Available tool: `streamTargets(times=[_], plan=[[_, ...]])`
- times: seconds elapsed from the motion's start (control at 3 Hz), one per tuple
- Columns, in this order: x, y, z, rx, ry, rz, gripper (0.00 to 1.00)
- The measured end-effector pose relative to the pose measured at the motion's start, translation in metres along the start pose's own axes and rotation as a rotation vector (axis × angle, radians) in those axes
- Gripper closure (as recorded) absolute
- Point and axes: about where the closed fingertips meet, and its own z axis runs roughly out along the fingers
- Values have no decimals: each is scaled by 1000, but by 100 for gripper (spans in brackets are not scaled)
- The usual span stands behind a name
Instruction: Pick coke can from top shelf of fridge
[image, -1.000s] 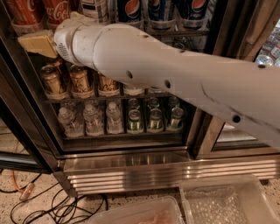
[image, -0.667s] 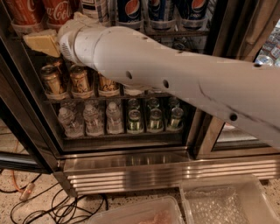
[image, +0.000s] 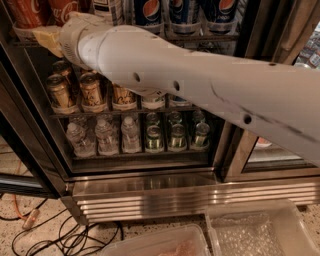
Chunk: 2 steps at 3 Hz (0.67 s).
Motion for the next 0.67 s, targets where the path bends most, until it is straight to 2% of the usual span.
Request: streamTargets(times=[0.67], plan=[[9, -20, 7, 31, 17, -8, 34]])
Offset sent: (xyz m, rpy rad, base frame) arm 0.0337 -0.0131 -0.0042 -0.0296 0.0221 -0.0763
